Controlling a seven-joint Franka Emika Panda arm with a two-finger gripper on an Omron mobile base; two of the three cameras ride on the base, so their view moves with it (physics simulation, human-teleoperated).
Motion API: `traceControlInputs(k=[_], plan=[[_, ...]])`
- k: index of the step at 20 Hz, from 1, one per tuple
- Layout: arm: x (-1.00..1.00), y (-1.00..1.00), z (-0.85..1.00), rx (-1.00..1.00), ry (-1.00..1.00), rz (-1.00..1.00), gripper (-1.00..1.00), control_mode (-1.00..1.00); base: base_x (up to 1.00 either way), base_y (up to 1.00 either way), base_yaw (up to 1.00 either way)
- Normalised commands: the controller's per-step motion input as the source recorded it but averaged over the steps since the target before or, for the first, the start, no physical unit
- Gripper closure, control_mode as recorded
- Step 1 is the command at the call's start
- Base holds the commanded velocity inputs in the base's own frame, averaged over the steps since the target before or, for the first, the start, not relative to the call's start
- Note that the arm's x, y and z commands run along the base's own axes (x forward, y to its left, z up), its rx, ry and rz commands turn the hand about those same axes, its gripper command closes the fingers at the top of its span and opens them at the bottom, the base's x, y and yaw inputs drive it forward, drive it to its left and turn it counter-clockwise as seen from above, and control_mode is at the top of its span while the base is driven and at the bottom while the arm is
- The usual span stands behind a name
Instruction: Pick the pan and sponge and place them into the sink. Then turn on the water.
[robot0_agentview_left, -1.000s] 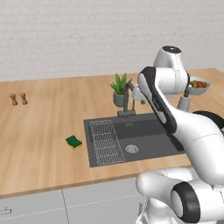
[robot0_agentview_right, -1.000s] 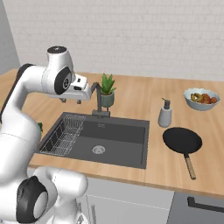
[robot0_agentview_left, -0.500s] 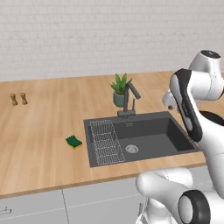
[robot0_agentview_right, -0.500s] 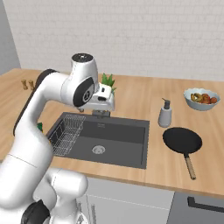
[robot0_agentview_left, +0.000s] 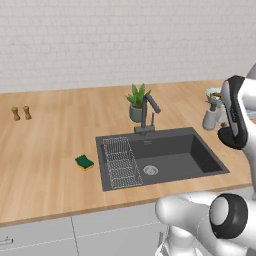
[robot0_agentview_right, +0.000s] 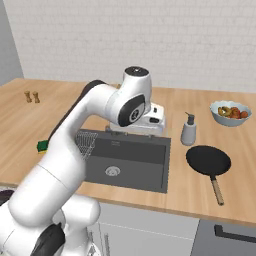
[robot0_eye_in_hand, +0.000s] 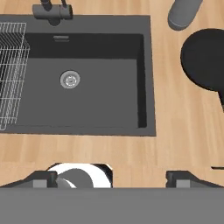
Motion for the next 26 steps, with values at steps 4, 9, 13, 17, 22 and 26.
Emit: traceControlInputs(k=[4, 9, 13, 17, 22, 26], plan=[[0.03, -0.86, -0.12, 0.00, 0.01, 0.00, -1.00, -1.00, 0.00, 0.00, 0.00], [0.03, -0.85, -0.39, 0.00, 0.00, 0.00, -1.00, -1.00, 0.00, 0.00, 0.00], [0.00, -0.56, -0.44, -0.06, 0.00, 0.00, -1.00, -1.00, 0.00, 0.00, 0.00], [0.00, -0.28, -0.36, -0.07, 0.00, -0.01, -1.00, -1.00, 0.00, 0.00, 0.00], [0.00, -0.23, -0.19, -0.02, 0.00, 0.00, -1.00, -1.00, 0.00, 0.00, 0.00], [0.00, -0.33, -0.33, -0.02, 0.00, 0.00, -1.00, -1.00, 0.00, 0.00, 0.00]])
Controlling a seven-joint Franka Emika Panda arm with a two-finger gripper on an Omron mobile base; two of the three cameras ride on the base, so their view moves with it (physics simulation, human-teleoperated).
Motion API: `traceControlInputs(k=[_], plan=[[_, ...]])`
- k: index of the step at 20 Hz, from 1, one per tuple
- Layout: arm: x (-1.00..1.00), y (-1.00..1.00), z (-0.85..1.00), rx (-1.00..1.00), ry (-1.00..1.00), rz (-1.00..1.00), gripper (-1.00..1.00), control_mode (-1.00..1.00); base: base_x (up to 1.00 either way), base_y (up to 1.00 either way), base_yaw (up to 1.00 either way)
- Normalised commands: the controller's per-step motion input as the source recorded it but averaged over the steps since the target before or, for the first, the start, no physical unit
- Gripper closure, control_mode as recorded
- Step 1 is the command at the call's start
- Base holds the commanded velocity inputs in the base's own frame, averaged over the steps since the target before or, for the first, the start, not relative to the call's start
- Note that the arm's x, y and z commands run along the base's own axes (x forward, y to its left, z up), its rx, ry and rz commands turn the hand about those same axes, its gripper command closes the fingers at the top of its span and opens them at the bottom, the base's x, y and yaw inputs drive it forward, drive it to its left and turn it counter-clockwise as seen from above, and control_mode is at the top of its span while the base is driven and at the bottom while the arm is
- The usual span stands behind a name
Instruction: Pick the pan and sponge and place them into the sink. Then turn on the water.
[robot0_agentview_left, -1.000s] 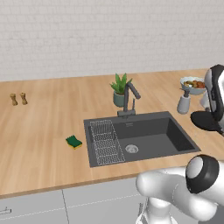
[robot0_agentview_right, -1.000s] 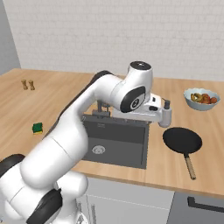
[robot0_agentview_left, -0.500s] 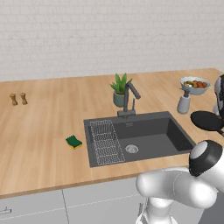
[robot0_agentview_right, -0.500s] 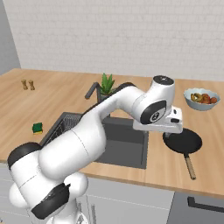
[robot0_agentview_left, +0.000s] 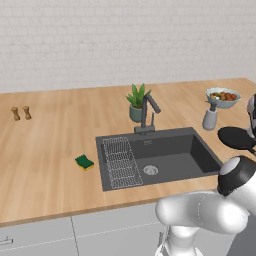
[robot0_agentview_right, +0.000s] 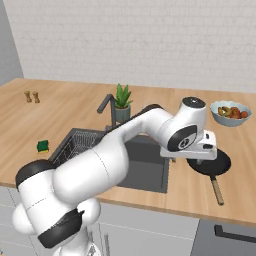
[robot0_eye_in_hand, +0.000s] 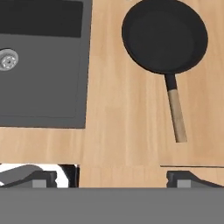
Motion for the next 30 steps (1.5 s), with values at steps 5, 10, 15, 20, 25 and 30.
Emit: traceControlInputs(k=[5, 10, 15, 20, 25, 30], plan=[[0.00, -0.44, -0.35, -0.02, 0.00, 0.00, -1.00, -1.00, 0.00, 0.00, 0.00], [0.00, -0.65, -0.44, 0.00, 0.00, 0.00, -1.00, -1.00, 0.00, 0.00, 0.00], [0.01, -0.65, -0.42, 0.00, 0.00, 0.00, -1.00, -1.00, 0.00, 0.00, 0.00], [0.03, -0.20, -0.20, 0.00, 0.04, 0.00, -1.00, -1.00, 0.00, 0.00, 0.00], [0.15, -0.05, -0.25, 0.00, 0.00, 0.00, -1.00, -1.00, 0.00, 0.00, 0.00], [0.24, 0.00, -0.30, 0.00, 0.00, 0.00, -1.00, -1.00, 0.00, 0.00, 0.00]])
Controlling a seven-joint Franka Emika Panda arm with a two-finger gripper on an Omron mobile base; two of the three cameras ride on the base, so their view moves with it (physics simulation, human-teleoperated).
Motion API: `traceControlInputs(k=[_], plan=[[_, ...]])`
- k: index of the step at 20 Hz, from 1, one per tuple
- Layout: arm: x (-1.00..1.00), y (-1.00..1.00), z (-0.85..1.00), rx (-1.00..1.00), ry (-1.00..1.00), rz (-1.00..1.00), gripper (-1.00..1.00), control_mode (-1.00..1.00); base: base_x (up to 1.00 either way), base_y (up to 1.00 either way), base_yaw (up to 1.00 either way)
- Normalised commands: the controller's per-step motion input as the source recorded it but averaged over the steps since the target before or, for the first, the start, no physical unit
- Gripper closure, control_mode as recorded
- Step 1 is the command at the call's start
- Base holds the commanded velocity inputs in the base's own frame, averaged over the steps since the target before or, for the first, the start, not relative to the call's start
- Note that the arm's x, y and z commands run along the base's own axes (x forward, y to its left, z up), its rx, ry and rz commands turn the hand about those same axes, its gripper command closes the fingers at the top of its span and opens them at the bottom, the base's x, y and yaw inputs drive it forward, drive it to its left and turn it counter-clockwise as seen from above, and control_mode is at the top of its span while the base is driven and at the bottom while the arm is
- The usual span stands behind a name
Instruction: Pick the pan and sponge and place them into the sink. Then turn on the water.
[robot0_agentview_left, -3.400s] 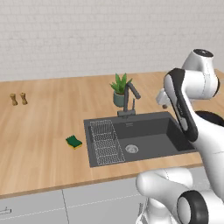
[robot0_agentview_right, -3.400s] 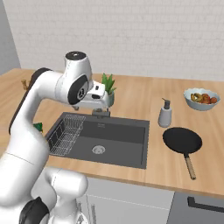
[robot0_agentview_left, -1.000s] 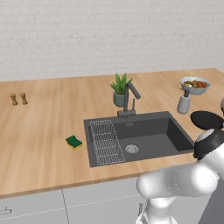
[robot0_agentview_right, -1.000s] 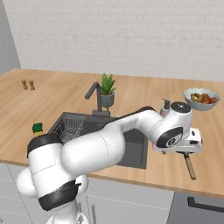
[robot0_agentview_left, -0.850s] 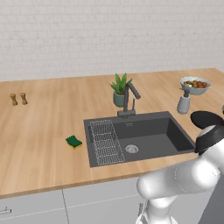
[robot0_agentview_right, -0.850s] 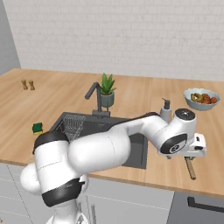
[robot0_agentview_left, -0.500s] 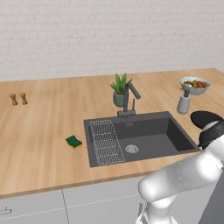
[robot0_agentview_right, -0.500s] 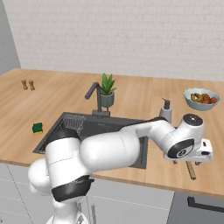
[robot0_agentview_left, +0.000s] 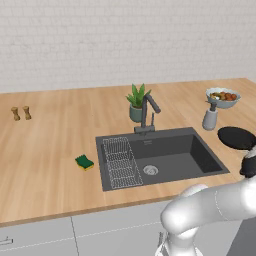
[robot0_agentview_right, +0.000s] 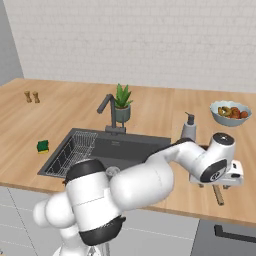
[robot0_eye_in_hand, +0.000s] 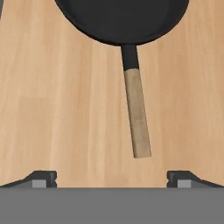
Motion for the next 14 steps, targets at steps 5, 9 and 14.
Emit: traceControlInputs(k=[5, 9, 14], plan=[[0.13, -0.01, -0.34, 0.00, 0.00, 0.00, -1.00, -1.00, 0.00, 0.00, 0.00], [0.04, -0.01, -0.33, 0.00, 0.00, 0.00, -1.00, -1.00, 0.00, 0.00, 0.00], [0.08, -0.07, -0.31, 0.00, 0.00, 0.00, -1.00, -1.00, 0.00, 0.00, 0.00]])
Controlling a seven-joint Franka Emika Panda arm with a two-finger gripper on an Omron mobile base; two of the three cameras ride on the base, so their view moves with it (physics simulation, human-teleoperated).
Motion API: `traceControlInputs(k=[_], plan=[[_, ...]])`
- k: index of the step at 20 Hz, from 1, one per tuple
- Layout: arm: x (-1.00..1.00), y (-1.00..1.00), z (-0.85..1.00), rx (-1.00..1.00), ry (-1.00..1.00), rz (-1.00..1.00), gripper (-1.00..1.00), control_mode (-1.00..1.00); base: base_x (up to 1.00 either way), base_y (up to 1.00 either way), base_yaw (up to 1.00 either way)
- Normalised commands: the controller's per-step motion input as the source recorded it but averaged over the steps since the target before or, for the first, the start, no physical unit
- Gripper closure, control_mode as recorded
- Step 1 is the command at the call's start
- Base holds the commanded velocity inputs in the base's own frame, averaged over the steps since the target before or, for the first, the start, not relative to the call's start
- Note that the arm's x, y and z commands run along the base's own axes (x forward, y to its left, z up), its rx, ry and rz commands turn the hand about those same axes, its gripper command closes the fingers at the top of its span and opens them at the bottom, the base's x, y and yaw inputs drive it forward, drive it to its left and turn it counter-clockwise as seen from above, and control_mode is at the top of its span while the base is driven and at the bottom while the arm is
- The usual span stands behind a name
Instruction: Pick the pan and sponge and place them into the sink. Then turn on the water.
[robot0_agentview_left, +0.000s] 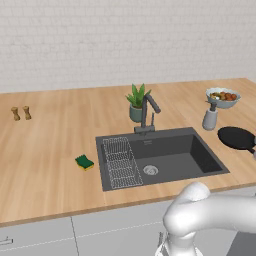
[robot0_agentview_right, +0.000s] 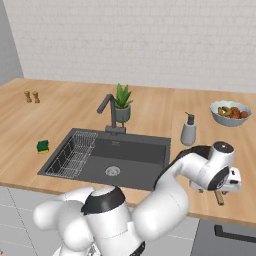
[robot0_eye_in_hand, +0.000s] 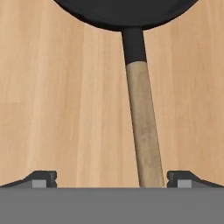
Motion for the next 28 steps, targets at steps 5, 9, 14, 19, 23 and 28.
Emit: traceControlInputs(k=[5, 9, 14, 19, 23, 28], plan=[[0.08, -0.13, -0.25, 0.01, 0.00, 0.00, -1.00, -1.00, 0.00, 0.00, 0.00], [0.13, -0.24, -0.06, 0.06, 0.00, 0.00, -1.00, -1.00, 0.00, 0.00, 0.00], [0.22, -0.24, 0.00, 0.04, 0.00, 0.00, -1.00, -1.00, 0.00, 0.00, 0.00], [0.17, -0.08, -0.10, 0.01, 0.00, 0.00, -1.00, -1.00, 0.00, 0.00, 0.00], [0.04, 0.00, -0.31, 0.00, 0.00, 0.00, -1.00, -1.00, 0.00, 0.00, 0.00], [0.00, 0.00, -0.35, 0.00, 0.00, 0.00, -1.00, -1.00, 0.00, 0.00, 0.00]])
